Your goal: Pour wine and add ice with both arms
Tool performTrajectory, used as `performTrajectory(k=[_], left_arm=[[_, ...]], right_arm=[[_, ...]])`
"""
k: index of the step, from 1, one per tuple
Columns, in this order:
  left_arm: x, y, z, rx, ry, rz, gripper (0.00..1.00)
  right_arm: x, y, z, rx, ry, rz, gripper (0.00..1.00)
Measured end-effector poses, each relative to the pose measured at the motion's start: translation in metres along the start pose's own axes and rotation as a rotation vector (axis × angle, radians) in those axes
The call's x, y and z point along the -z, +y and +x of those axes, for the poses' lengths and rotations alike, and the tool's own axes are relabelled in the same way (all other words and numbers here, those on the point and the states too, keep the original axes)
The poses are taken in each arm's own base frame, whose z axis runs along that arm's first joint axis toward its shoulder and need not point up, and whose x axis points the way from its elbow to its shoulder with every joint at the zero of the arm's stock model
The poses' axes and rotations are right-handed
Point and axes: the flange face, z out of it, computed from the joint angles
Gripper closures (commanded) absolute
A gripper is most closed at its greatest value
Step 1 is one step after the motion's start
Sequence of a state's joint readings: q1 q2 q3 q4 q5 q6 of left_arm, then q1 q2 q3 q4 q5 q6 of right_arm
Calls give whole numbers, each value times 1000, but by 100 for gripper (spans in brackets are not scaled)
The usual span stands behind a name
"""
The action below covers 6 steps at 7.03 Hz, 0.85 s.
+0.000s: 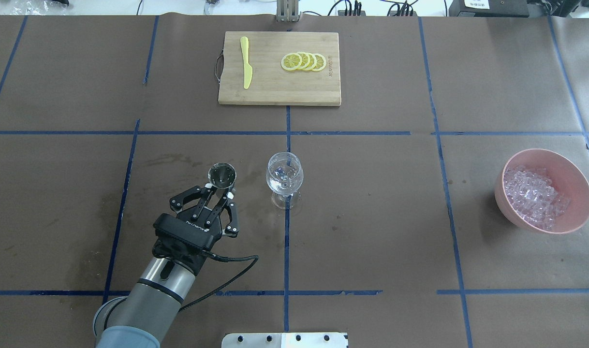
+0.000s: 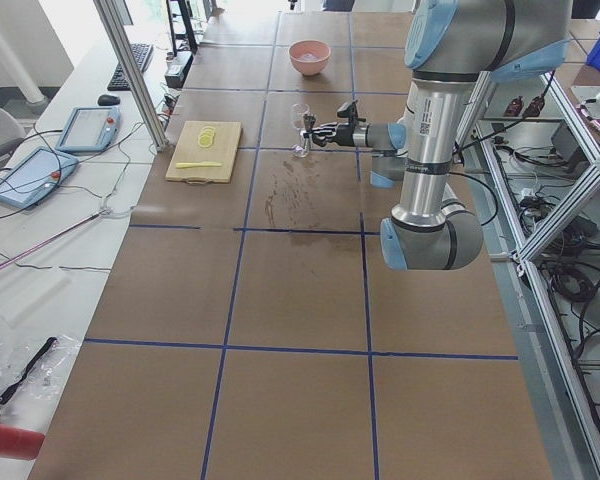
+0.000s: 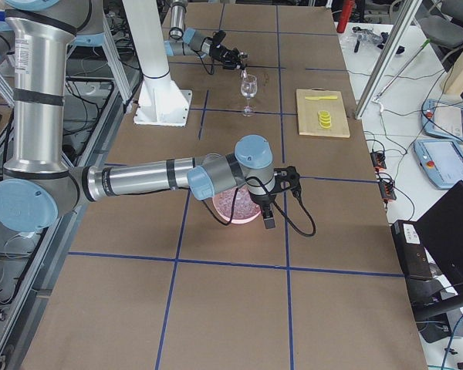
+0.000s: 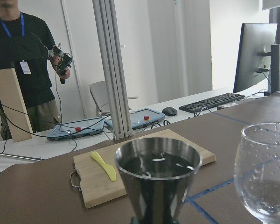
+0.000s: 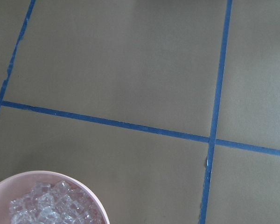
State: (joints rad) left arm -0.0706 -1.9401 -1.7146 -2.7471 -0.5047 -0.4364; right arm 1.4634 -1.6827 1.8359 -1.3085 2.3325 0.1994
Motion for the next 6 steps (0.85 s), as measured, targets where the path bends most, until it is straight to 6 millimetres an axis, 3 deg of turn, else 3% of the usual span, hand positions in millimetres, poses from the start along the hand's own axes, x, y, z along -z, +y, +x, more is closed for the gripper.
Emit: performTrajectory(k=[2, 6], left_arm=[[-13, -17, 19, -41, -19, -14, 100], [-46, -36, 1, -109, -93, -15, 100]], right_arm=[[0, 0, 1, -2, 1, -1, 0], [-1, 3, 2, -5, 1, -4, 0]])
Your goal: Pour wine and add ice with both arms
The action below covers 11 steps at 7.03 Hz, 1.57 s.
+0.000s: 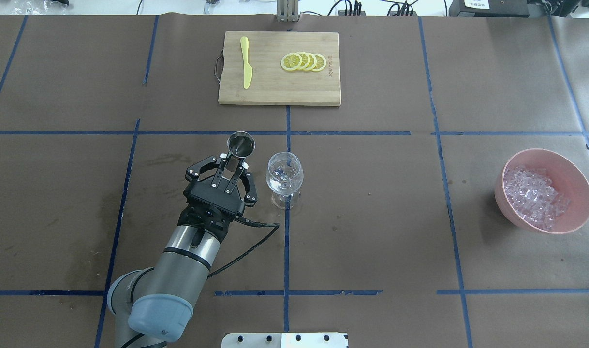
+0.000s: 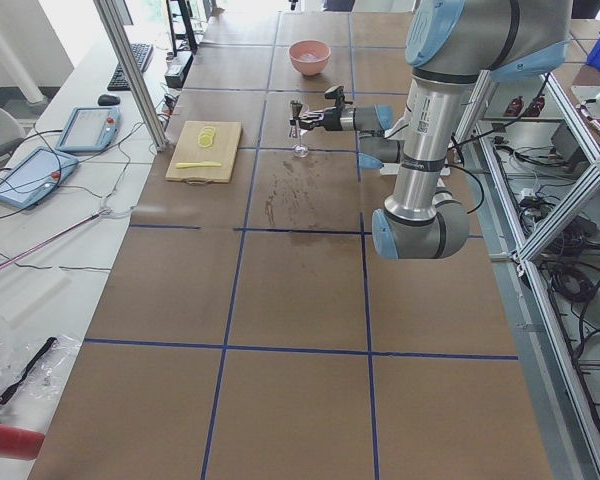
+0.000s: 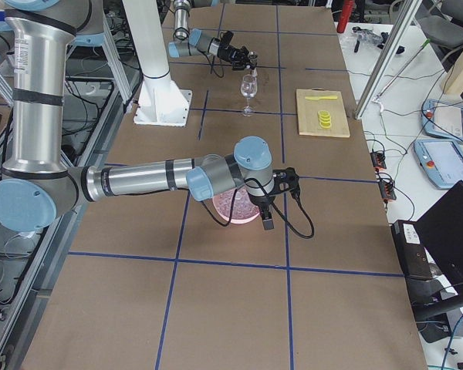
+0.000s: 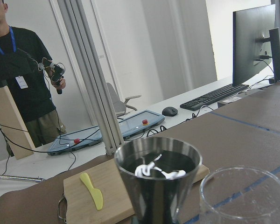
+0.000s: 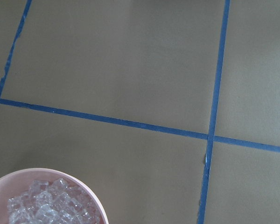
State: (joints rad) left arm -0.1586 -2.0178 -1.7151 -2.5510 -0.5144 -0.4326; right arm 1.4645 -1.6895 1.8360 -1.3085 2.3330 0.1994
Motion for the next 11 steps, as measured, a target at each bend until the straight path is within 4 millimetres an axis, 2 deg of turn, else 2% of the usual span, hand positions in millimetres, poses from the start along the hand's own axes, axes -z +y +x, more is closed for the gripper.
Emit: performTrajectory(k=[3, 6, 11], left_arm=[[-4, -2, 7, -85, -10, -18, 100], [1, 1, 19, -183, 3, -28, 100], [1, -11, 19, -532, -36, -8, 100]], right_arm=[[0, 0, 0, 0, 0, -1, 0], [-1, 3, 2, -4, 1, -5, 0], [-2, 6, 4, -11, 1, -10, 0]])
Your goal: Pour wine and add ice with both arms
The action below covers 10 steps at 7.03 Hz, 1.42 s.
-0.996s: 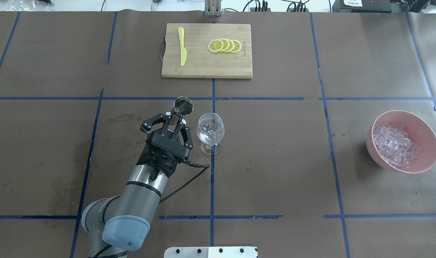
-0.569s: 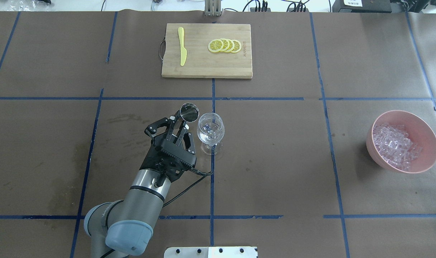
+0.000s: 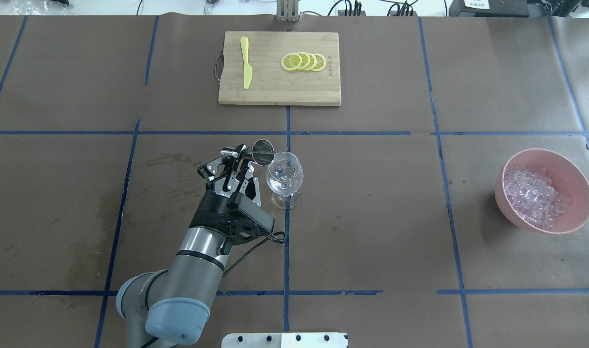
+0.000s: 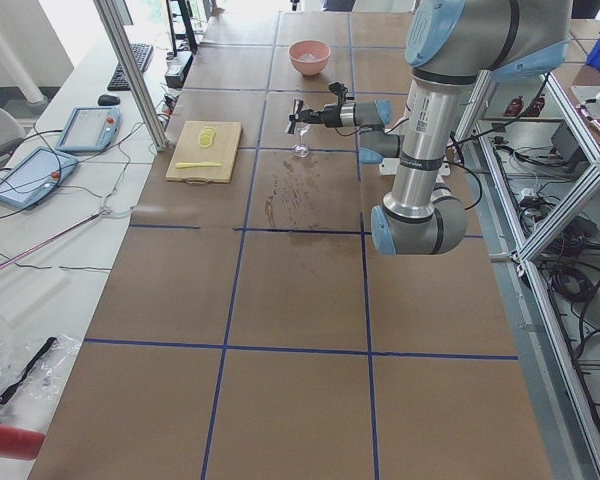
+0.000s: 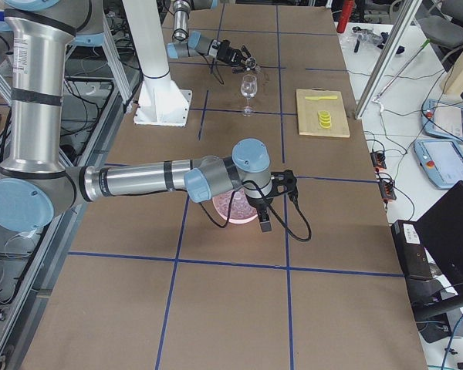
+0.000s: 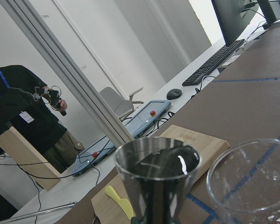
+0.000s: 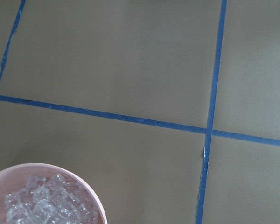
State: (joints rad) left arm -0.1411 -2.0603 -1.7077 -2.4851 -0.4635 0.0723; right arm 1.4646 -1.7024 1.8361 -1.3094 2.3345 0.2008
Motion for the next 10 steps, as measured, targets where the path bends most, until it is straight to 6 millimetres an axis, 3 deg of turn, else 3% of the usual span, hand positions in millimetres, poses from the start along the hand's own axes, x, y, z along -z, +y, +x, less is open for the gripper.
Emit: performTrajectory(k=[10], left_arm=[[1, -19, -10, -639, -118, -35, 100]], right_arm=[[-4, 5, 3, -10, -5, -12, 0]])
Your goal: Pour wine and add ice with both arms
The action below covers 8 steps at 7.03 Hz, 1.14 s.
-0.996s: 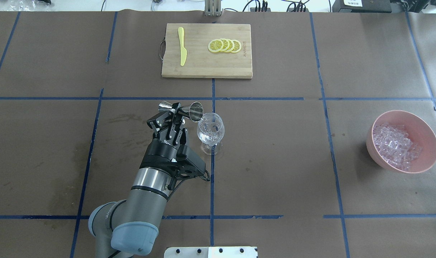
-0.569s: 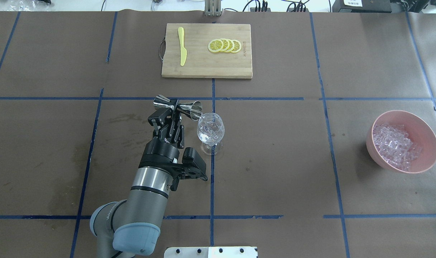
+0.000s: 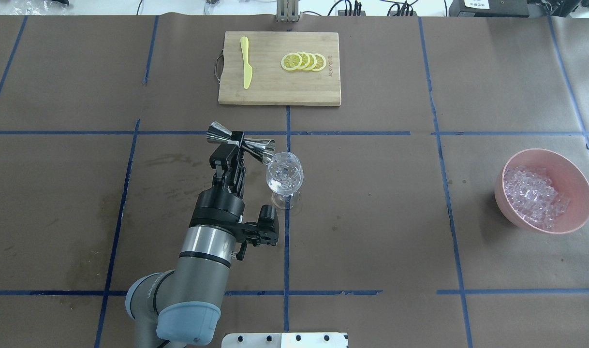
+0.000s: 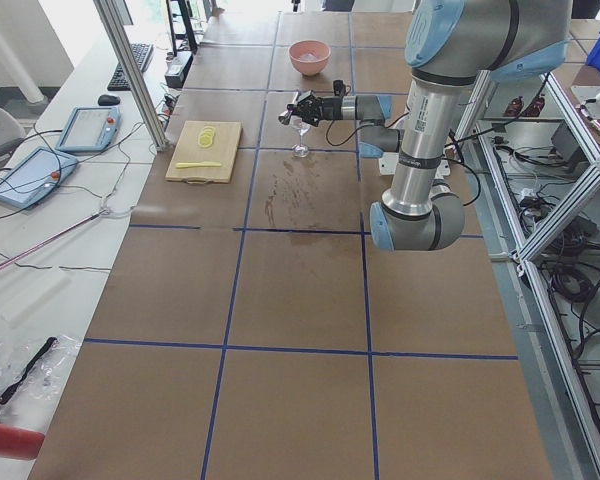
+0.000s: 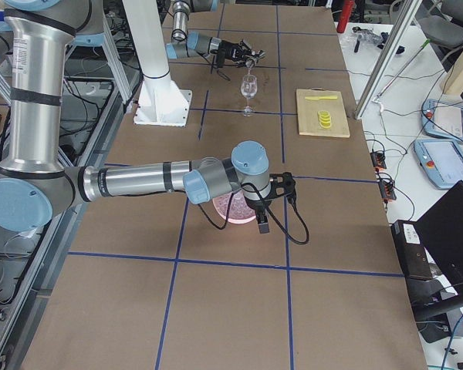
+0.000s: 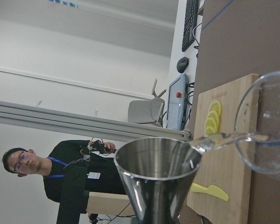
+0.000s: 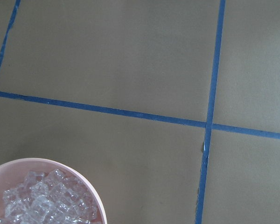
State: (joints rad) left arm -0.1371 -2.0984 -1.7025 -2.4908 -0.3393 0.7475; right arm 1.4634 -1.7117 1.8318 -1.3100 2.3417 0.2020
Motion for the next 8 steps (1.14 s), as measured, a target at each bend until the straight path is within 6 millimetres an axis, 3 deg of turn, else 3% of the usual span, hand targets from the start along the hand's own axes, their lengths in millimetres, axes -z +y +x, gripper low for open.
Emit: performTrajectory(k=[5, 8], left_arm=[[1, -10, -5, -160, -7, 3, 100], [5, -8, -20, -27, -39, 33, 100]], right_arm=[[-2, 7, 4, -9, 1, -9, 0], [-3, 11, 6, -14, 2, -14, 0]])
